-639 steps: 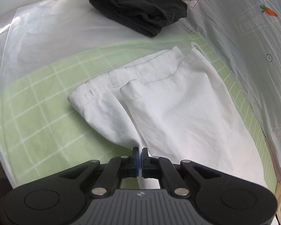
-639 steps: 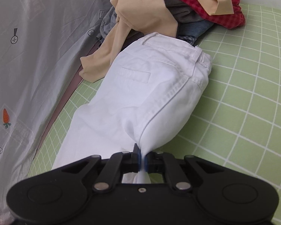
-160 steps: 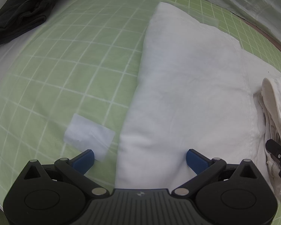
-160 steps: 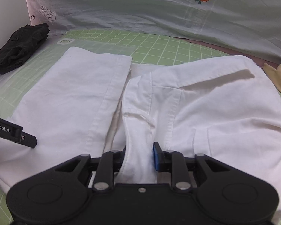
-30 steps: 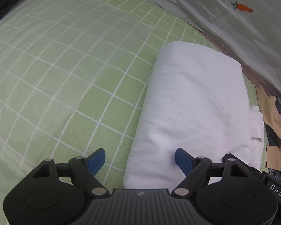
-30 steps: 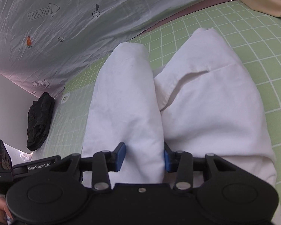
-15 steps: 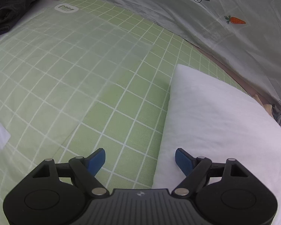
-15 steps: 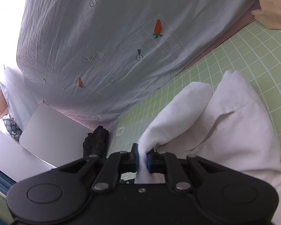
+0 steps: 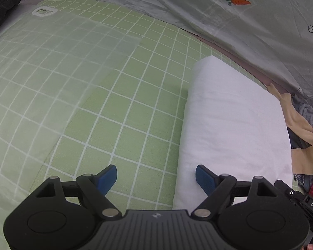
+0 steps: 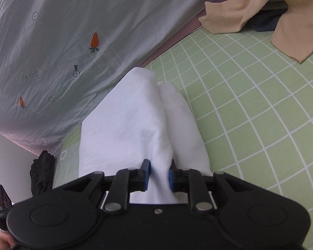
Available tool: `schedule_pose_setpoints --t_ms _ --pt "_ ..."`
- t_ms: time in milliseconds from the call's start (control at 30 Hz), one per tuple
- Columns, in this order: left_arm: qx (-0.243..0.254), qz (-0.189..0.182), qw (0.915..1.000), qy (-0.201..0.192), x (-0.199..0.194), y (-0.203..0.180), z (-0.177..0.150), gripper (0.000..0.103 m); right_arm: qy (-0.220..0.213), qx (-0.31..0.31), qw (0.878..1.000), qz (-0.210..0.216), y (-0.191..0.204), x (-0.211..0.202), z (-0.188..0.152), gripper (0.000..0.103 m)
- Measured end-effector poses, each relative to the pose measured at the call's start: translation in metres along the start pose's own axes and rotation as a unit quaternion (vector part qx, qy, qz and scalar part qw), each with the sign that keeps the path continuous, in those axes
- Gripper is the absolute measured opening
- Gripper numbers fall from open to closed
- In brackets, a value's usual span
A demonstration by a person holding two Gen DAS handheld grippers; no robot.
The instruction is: Fold clothes
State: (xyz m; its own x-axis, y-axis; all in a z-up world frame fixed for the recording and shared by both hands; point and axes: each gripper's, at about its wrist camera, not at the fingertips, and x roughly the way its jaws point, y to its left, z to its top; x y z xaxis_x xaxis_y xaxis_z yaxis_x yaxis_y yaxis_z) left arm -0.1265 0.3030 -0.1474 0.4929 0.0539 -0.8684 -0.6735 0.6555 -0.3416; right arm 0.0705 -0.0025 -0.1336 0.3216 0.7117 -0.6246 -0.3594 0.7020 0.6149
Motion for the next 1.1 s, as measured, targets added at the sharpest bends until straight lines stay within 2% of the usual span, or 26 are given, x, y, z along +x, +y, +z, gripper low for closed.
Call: schedule_pose_setpoints --t_ms 67,233,467,633,700,767,900,1100 --pt "0.01 -0.002 0.9999 -0.002 -0.001 -0.004 -0.001 0.083 0.004 -0.021 1.0 -0.014 0.009 0.003 0.003 0.02" --pt "0.024 -0.003 0.9997 -0.003 0.0 -0.008 -0.001 0.084 -0.041 0.0 0.998 0.045 0.012 -0.023 0.011 0.01" --pt "0.023 -0.014 0.9996 -0.003 0.006 -0.01 -0.003 0.086 -0.014 -0.014 1.0 -0.019 0.003 -0.017 0.011 0.011" --pt "0.041 -0.021 0.9989 -0.002 0.006 -0.018 -0.007 0.087 0.006 -0.023 0.998 -0.066 -0.005 -0.013 0.012 0.035" --pt "0.043 -0.02 0.9989 -0.003 0.006 -0.021 -0.006 0.088 0.014 -0.027 0.996 -0.085 -0.007 -0.011 0.012 0.06" --pt "0.045 -0.028 0.9986 0.003 0.009 -0.023 -0.007 0.088 0.02 -0.026 0.995 -0.095 -0.011 -0.01 0.012 0.067" --pt "0.061 -0.04 0.9972 0.019 0.015 -0.032 -0.009 0.09 0.038 -0.012 0.996 -0.08 -0.017 -0.003 0.012 0.075" --pt "0.081 -0.069 0.9931 0.049 0.032 -0.047 -0.013 0.092 0.062 0.013 0.997 -0.04 -0.023 0.018 0.015 0.081"
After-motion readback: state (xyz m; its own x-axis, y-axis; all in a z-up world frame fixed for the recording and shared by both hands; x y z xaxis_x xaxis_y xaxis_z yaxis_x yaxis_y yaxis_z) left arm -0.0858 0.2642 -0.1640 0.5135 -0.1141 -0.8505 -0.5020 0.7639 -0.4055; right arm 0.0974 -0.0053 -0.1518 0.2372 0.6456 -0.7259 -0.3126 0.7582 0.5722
